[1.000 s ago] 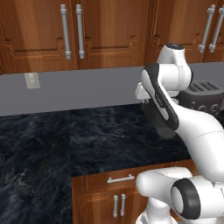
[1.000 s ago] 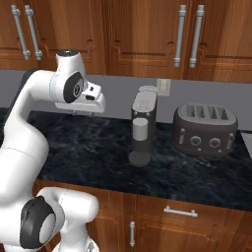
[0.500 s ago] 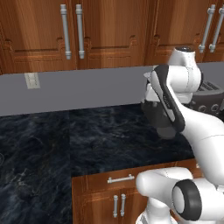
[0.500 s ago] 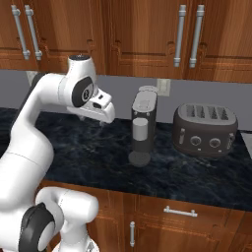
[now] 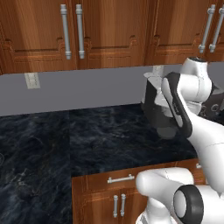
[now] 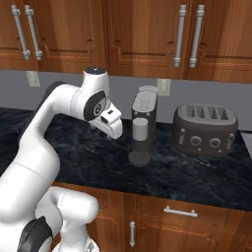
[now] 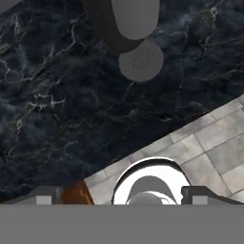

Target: Take the tongs from the drawer on the right and place them on the dining counter next to the tray containing the kebab skewer.

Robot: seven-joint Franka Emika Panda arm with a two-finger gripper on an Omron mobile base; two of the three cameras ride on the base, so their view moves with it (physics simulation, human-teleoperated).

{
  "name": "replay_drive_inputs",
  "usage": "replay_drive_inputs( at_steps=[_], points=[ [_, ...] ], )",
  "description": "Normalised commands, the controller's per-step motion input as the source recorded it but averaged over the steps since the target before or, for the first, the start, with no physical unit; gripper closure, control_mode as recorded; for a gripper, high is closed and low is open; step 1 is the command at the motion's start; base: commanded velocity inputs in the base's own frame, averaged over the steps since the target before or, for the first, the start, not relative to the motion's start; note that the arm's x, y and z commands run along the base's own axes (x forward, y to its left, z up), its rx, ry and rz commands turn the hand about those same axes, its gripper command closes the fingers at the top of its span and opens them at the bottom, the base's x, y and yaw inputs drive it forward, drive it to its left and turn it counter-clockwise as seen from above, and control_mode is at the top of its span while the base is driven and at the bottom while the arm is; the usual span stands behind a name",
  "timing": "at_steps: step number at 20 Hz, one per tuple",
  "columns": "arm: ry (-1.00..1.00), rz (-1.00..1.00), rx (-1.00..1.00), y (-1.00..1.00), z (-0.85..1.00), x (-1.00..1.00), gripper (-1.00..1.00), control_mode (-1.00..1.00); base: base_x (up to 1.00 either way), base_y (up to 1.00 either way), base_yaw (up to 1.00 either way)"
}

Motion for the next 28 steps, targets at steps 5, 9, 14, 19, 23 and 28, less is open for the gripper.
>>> replay_drive_inputs(
  at_steps=[5,9,14,19,23,28],
  points=[
    [0.0,-0.4,0.0,-0.21,-0.39,-0.1,-1.0,-1.0,0.0,0.0,0.0],
    [0.0,-0.34,0.0,-0.53,-0.33,-0.26,-1.0,-1.0,0.0,0.0,0.0],
    [0.03,-0.2,0.13,-0.8,-0.28,-0.27,-1.0,-1.0,0.0,0.0,0.0],
    [0.03,-0.11,0.26,-0.75,-0.26,-0.13,-1.0,-1.0,0.0,0.0,0.0],
    [-0.01,-0.06,0.23,-0.43,-0.36,0.0,-1.0,-1.0,0.0,0.0,0.0],
    [-0.11,-0.05,0.04,-0.16,-0.52,-0.04,-1.0,-1.0,0.0,0.0,0.0]
  ],
)
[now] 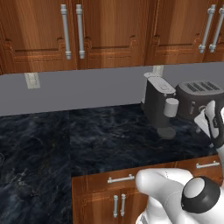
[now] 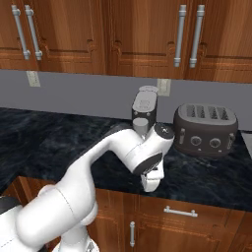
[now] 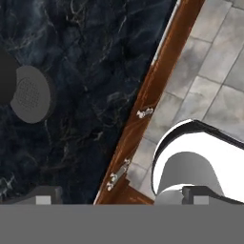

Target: Take the tongs from the drawer on the right and place them on the dining counter next to the tray containing the kebab skewer.

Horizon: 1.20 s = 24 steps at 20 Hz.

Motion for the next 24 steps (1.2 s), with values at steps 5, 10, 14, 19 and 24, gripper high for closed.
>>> replay_drive_inputs(
  at_steps=[5,10,14,19,24],
  points=[
    [-0.14,-0.06,0.0,-0.09,-0.54,-0.07,-1.0,-1.0,0.0,0.0,0.0],
    [-0.11,-0.06,0.0,-0.03,-0.39,0.0,-1.0,-1.0,0.0,0.0,0.0],
    [-0.07,-0.01,0.0,-0.15,-0.21,-0.17,-1.0,-1.0,0.0,0.0,0.0],
    [-0.03,0.0,0.0,-0.24,-0.09,-0.37,-1.0,-1.0,0.0,0.0,0.0],
    [-0.01,0.0,0.0,-0.26,-0.13,-0.25,-1.0,-1.0,0.0,0.0,0.0]
  ],
)
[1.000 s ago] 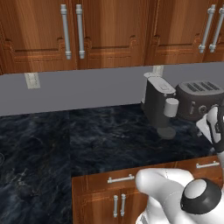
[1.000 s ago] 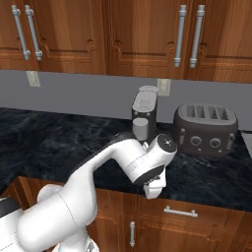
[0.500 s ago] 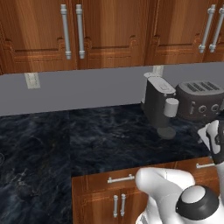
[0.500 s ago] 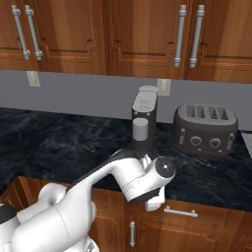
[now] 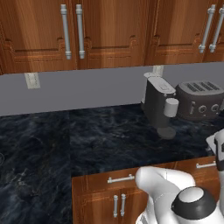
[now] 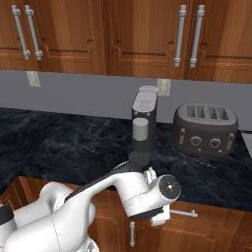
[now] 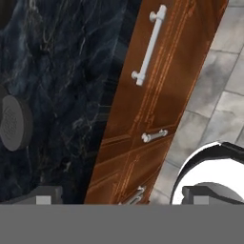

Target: Take the tongs from the drawer on the right and place them on the dining counter next to the tray containing the kebab skewer.

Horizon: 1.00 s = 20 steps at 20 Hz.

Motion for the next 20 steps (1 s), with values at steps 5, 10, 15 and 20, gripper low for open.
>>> replay_drive_inputs(
  at_steps=[5,10,15,20],
  points=[
    [-0.01,0.0,0.0,-0.33,-0.13,-0.2,-1.0,-1.0,0.0,0.0,0.0],
    [-0.09,0.0,0.0,-0.27,-0.25,-0.12,-1.0,-1.0,0.0,0.0,0.0],
    [-0.07,0.0,0.0,-0.23,-0.27,-0.01,-1.0,-1.0,0.0,0.0,0.0],
    [-0.05,0.0,0.0,-0.12,-0.22,0.0,-1.0,-1.0,0.0,0.0,0.0]
  ],
)
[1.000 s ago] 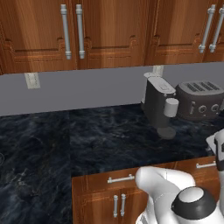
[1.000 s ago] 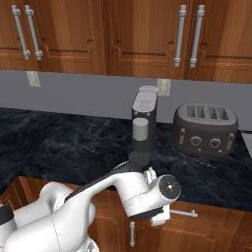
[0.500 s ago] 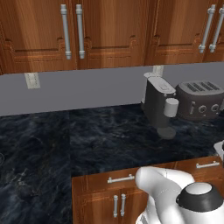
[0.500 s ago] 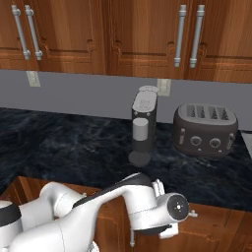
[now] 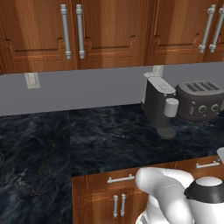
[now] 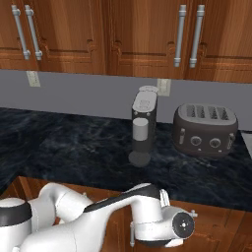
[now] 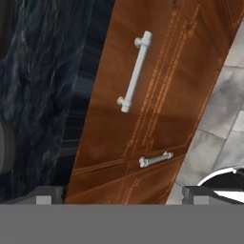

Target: Take the tongs from the drawer on the right and place them on the dining counter next to the tray containing the kebab skewer.

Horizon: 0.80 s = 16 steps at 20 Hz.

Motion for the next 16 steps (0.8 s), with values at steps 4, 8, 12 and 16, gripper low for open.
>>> replay_drive_inputs(
  at_steps=[4,8,12,16],
  points=[
    [-0.04,0.0,0.05,-0.08,-0.13,0.0,-1.0,-1.0,0.0,0.0,0.0],
    [-0.04,-0.02,0.04,-0.07,-0.15,0.0,-1.0,-1.0,0.0,0.0,0.0],
    [0.0,0.0,0.01,-0.15,-0.02,0.0,-1.0,-1.0,0.0,0.0,0.0],
    [0.0,0.0,0.0,-0.13,-0.22,0.0,-1.0,-1.0,0.0,0.0,0.0]
  ],
)
